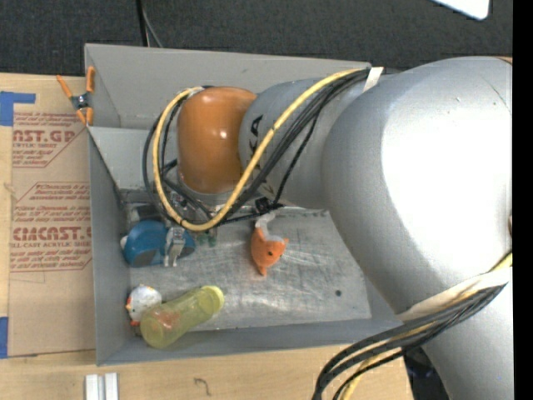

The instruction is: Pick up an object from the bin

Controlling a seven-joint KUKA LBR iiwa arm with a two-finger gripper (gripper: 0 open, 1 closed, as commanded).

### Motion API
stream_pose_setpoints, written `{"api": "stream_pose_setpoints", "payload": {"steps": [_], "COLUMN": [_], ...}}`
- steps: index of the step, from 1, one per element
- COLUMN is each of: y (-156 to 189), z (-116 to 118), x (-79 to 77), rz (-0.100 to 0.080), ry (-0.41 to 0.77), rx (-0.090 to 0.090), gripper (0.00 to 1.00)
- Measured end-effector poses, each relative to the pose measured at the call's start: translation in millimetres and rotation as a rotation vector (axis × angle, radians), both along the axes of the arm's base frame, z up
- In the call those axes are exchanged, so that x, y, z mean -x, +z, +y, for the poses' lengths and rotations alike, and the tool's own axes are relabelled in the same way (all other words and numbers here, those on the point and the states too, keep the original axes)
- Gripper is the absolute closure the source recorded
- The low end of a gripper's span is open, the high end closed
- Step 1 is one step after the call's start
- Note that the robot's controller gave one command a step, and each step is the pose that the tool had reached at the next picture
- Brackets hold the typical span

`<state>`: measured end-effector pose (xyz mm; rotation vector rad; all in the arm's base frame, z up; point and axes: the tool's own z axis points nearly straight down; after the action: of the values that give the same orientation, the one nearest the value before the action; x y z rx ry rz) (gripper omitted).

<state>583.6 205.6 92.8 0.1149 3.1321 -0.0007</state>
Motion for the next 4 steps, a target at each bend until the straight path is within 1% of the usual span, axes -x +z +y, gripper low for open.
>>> {"api": "stream_pose_setpoints", "payload": {"steps": [1, 2, 4], "y": [-17.1, -20.4, -20.3], "z": [0.8, -3.3, -3.5], "x": [7.3, 7.3, 7.2], "rz": [0.004, 0.004, 0.004], "ry": [-0.003, -0.006, -0.006], "rx": [-0.003, 0.002, 0.002], "gripper": [0.00, 1.00, 1.00]}}
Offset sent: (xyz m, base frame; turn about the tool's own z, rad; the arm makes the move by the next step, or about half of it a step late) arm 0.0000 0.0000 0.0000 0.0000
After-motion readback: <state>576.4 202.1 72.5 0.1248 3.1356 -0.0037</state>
